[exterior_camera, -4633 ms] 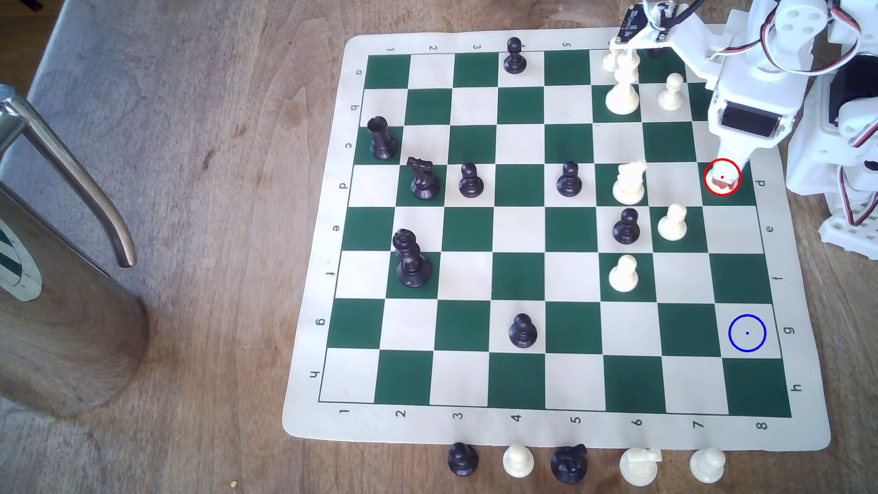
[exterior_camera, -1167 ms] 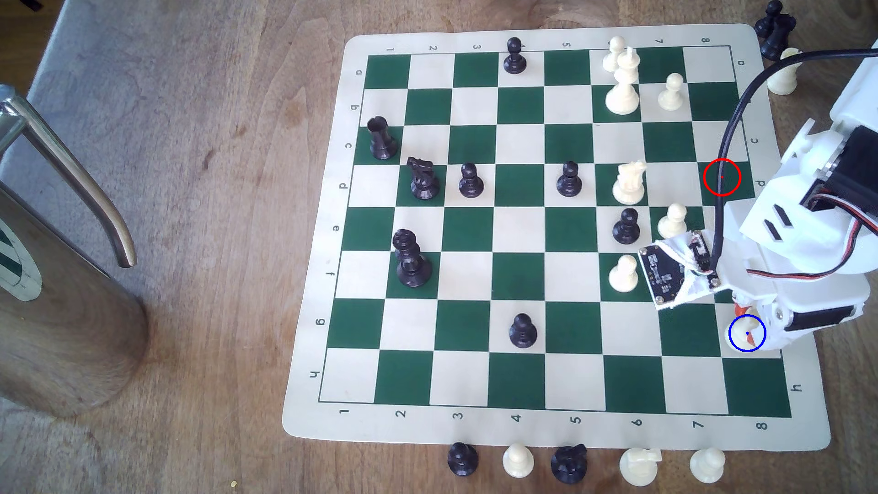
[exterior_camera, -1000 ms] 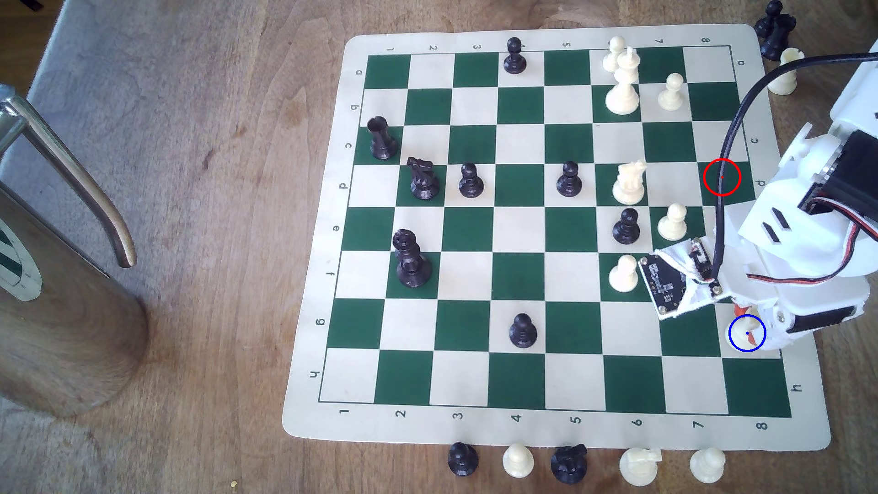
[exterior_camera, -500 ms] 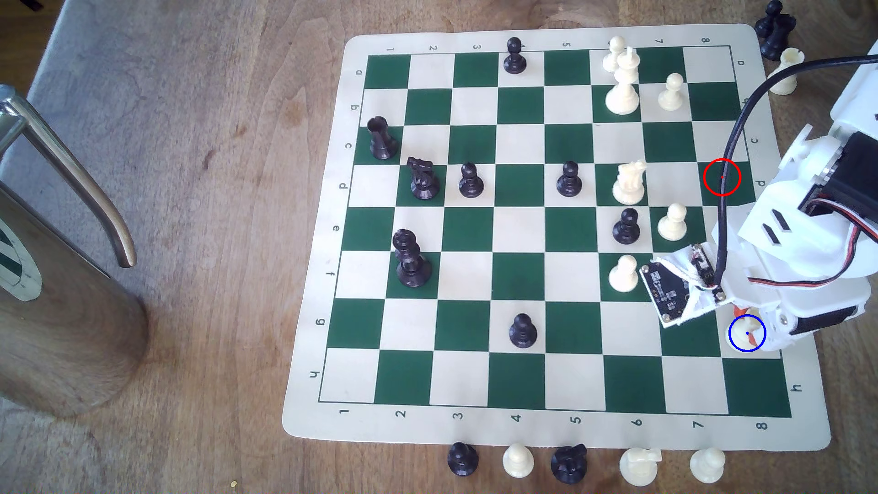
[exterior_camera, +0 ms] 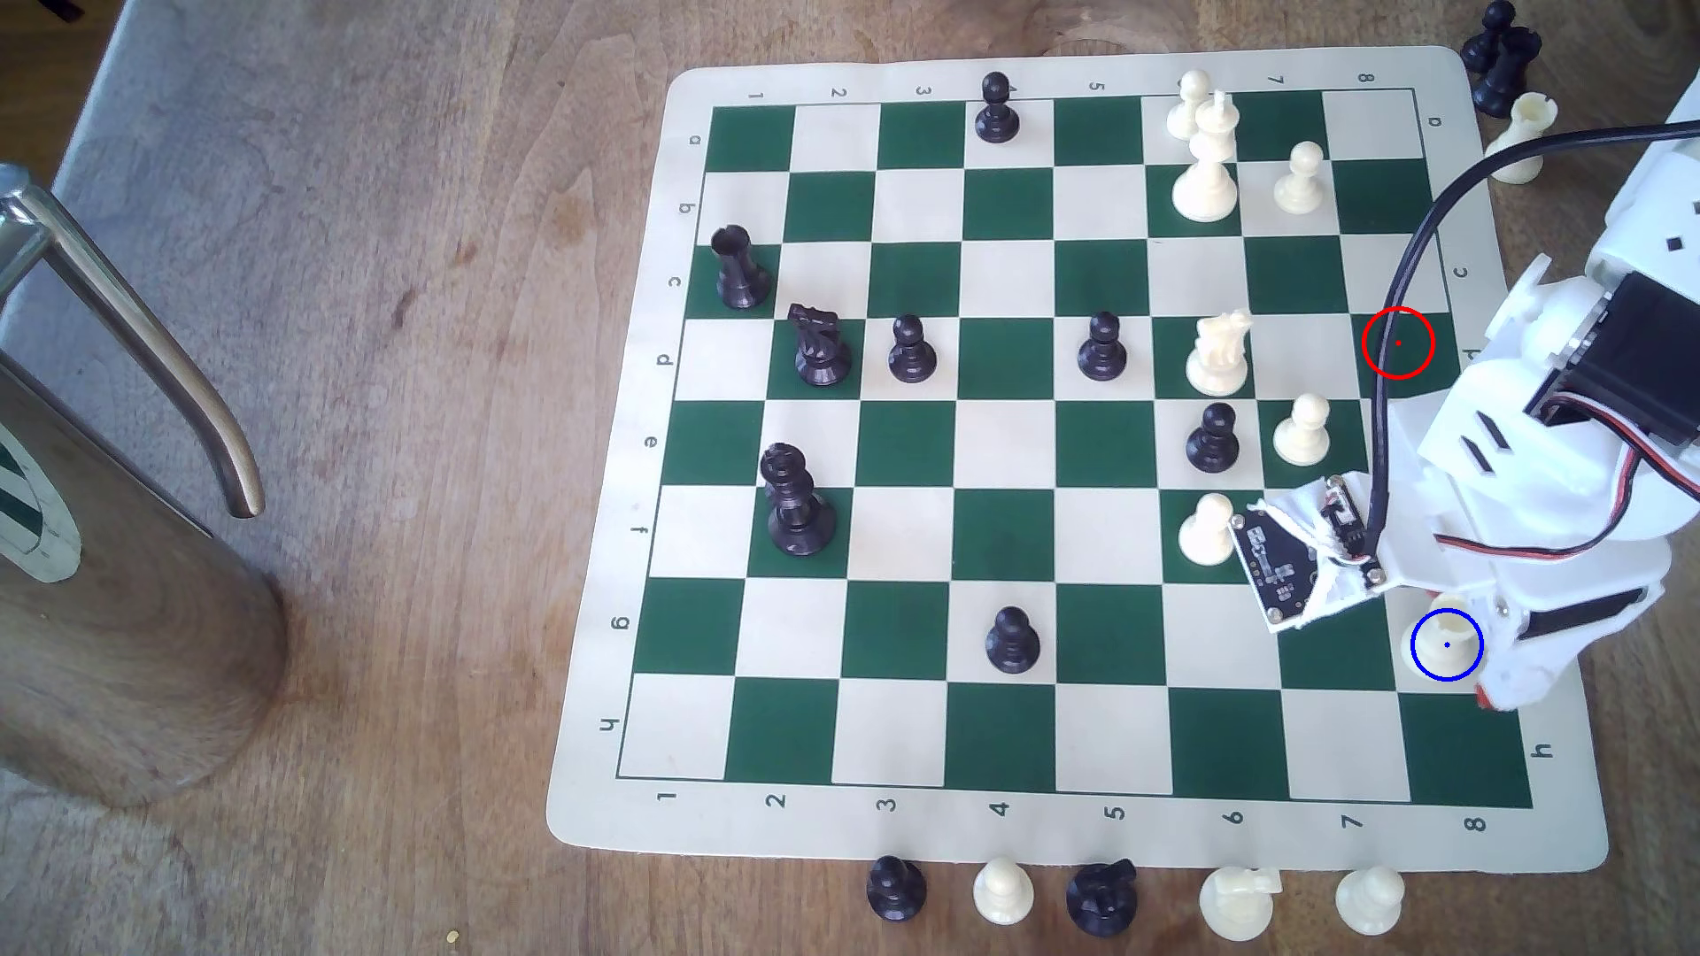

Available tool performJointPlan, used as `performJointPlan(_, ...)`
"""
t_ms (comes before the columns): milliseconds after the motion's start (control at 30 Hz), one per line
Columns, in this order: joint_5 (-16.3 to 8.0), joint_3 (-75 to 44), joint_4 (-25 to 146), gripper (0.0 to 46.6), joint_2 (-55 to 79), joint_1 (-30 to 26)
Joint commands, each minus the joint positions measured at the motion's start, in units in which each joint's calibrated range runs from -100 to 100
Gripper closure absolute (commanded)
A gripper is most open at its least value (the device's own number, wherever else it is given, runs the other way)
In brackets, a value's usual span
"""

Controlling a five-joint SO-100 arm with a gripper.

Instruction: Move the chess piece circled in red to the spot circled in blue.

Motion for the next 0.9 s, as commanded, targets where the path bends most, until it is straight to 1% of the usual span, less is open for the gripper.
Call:
performJointPlan(0, 0.5, -1.0, 4.9, 25.8, -5.4, 1.6)
performJointPlan(100, 1.4, -1.2, 8.1, 24.6, -9.4, 5.0)
performJointPlan(133, 2.1, -1.2, 9.2, 24.0, -11.6, 7.2)
performJointPlan(167, 3.4, -1.0, 11.6, 23.0, -15.7, 10.9)
performJointPlan(233, 4.4, -1.2, 14.4, 22.2, -19.5, 13.9)
performJointPlan(367, 5.2, -0.4, 20.8, 21.7, -26.8, 16.1)
performJointPlan(433, 5.2, 0.1, 22.8, 22.2, -29.6, 17.0)
performJointPlan(500, 6.4, 0.0, 25.2, 26.8, -32.9, 20.6)
performJointPlan(567, 7.3, -0.4, 26.8, 27.3, -35.0, 23.2)
performJointPlan(633, 8.6, -0.9, 28.6, 27.5, -38.8, 27.2)
performJointPlan(700, 10.1, -0.9, 28.6, 26.0, -41.4, 31.7)
performJointPlan(733, 11.2, -0.7, 28.5, 25.5, -41.9, 34.6)
performJointPlan(767, 13.2, -0.4, 28.3, 24.4, -42.6, 39.6)
performJointPlan(833, 14.4, 0.4, 28.2, 24.4, -44.3, 42.3)
performJointPlan(867, 14.6, 0.8, 28.2, 24.9, -45.0, 42.6)
